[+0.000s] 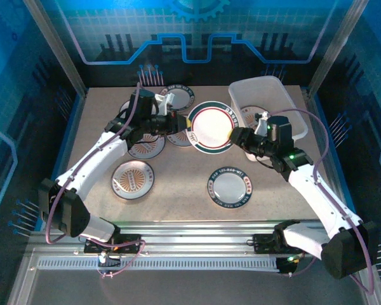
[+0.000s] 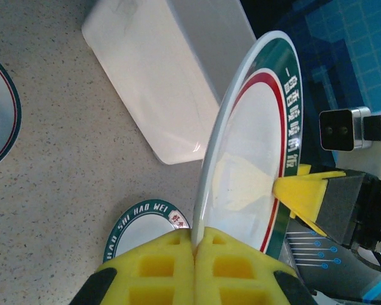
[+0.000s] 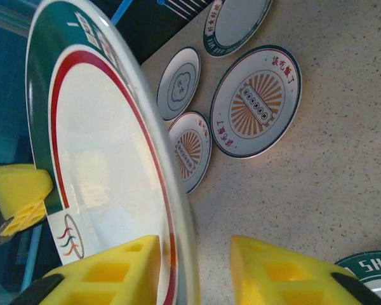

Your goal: Place the plates into the plastic bin on the countertop

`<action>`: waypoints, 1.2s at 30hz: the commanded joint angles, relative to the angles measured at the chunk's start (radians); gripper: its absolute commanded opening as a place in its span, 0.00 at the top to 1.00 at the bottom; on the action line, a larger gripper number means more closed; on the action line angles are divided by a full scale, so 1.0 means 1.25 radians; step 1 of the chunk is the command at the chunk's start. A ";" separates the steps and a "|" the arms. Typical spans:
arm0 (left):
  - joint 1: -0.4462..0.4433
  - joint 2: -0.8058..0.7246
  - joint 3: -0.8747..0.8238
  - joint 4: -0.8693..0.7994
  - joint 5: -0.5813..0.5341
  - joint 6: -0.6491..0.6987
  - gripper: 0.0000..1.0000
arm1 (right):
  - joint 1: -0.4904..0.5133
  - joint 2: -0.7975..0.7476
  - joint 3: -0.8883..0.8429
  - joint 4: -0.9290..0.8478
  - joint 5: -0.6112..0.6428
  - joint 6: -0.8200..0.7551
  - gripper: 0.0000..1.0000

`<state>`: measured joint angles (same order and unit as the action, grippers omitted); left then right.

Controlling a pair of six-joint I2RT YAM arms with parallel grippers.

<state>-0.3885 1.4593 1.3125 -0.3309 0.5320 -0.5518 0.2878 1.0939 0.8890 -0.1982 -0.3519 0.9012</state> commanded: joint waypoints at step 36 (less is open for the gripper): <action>0.020 -0.041 0.052 -0.041 -0.122 0.009 0.34 | -0.077 -0.008 0.061 0.040 0.015 0.029 1.00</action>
<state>-0.3752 1.4384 1.3472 -0.3614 0.4110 -0.5484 0.2176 1.0714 0.9222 -0.2008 -0.3080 0.9421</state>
